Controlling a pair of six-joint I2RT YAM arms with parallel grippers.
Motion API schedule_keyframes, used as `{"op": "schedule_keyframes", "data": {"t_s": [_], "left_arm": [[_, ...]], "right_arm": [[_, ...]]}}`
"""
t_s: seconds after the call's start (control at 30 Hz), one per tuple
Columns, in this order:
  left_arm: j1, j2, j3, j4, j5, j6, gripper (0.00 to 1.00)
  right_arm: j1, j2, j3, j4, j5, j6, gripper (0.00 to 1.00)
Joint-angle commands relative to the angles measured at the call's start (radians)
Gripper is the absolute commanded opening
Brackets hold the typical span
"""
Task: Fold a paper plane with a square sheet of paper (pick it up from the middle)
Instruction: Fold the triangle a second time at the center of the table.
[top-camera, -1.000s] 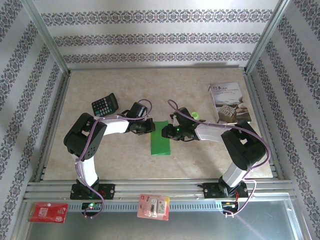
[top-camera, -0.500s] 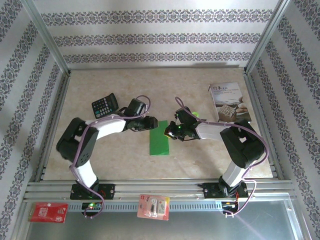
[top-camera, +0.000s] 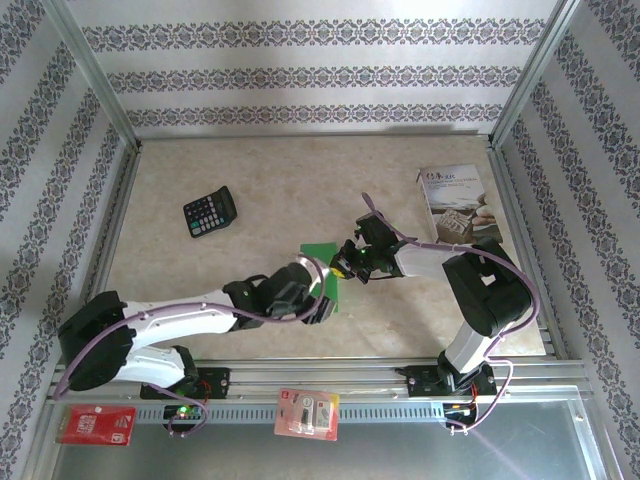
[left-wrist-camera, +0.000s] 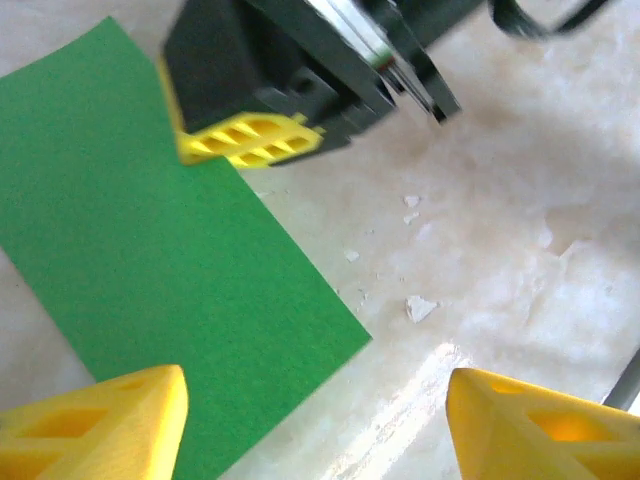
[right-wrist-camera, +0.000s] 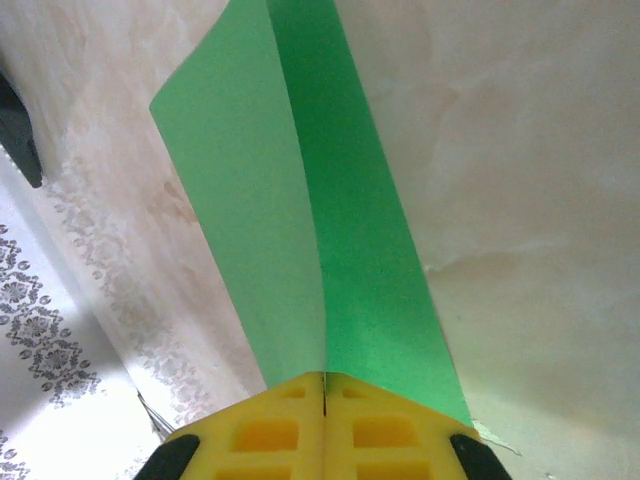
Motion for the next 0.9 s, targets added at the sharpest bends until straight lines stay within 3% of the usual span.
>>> {"op": "schedule_keyframes", "data": {"t_s": [0.0, 0.2, 0.63, 0.73, 0.87], "left_arm": [[-0.055, 0.069, 0.045, -0.055, -0.185, 0.113, 0.71], [-0.065, 0.186, 0.110, -0.038, -0.193, 0.151, 0.67], [-0.061, 0.251, 0.147, -0.045, -0.207, 0.157, 0.04], [-0.046, 0.250, 0.140, -0.024, -0.167, 0.146, 0.00], [0.003, 0.234, 0.117, 0.029, -0.018, 0.111, 0.00]], "right_arm": [[-0.009, 0.015, 0.022, -0.015, -0.025, 0.015, 0.00], [-0.010, 0.020, 0.016, -0.016, -0.028, 0.003, 0.00], [-0.017, 0.033, 0.023, -0.047, -0.030, -0.048, 0.01], [-0.021, 0.024, 0.025, -0.055, -0.025, -0.063, 0.06], [-0.053, -0.037, 0.014, -0.082, -0.024, -0.116, 0.24]]}}
